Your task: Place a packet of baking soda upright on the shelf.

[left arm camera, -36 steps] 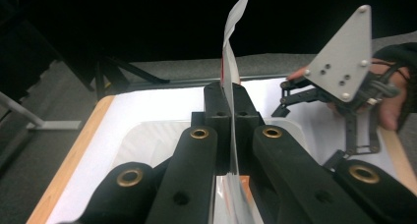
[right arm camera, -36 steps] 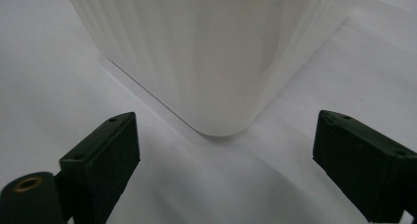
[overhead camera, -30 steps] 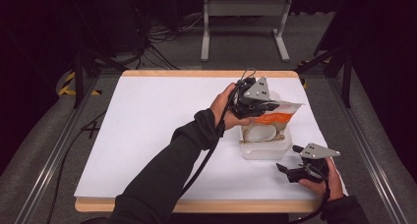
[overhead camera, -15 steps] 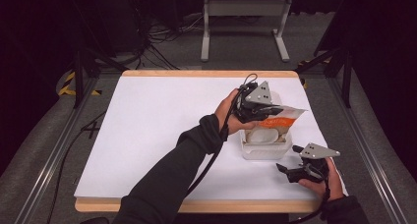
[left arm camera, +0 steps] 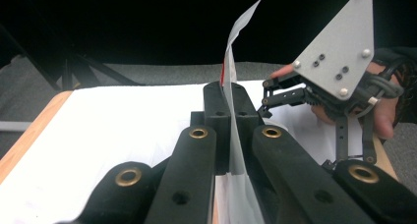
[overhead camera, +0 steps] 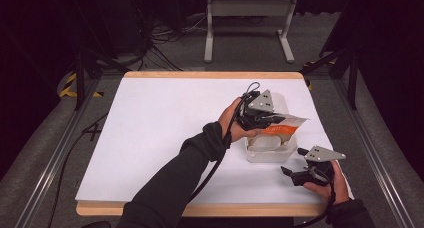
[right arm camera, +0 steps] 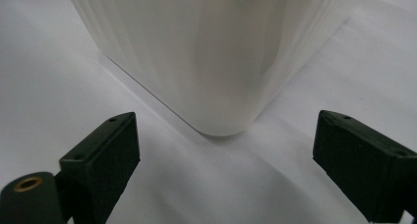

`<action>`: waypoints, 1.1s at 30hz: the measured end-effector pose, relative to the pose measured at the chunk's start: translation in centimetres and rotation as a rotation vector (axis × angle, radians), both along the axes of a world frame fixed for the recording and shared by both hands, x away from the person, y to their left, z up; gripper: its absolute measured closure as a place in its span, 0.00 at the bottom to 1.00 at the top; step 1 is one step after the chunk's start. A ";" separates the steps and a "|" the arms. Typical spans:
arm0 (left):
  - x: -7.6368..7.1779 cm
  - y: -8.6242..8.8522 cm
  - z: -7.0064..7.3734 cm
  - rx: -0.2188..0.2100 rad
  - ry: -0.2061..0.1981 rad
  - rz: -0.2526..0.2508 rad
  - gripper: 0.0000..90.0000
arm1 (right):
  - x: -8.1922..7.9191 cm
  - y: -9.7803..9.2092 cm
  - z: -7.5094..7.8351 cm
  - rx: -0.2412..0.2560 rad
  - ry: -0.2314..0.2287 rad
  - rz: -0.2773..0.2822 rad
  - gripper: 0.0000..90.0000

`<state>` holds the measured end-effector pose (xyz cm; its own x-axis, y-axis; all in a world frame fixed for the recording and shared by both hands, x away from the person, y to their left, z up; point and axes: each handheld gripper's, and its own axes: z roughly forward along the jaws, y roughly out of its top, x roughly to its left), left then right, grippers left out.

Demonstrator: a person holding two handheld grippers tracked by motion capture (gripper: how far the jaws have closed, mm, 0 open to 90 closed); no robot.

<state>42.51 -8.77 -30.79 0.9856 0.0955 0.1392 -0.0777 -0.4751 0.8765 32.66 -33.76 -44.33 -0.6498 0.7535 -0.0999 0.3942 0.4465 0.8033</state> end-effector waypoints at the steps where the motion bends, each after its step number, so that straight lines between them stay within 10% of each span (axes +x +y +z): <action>1: 0.1 0.1 -0.1 -0.005 0.000 -0.001 1.00 | 0.0 0.0 0.0 0.000 0.000 0.000 0.12; 20: 0.1 0.4 -0.6 0.023 0.005 0.027 0.97 | -0.1 0.0 0.1 0.003 -0.007 0.000 0.13; 33: -0.1 3.7 1.2 -0.017 -0.026 0.075 0.81 | 0.0 0.0 0.0 -0.007 -0.002 -0.009 0.13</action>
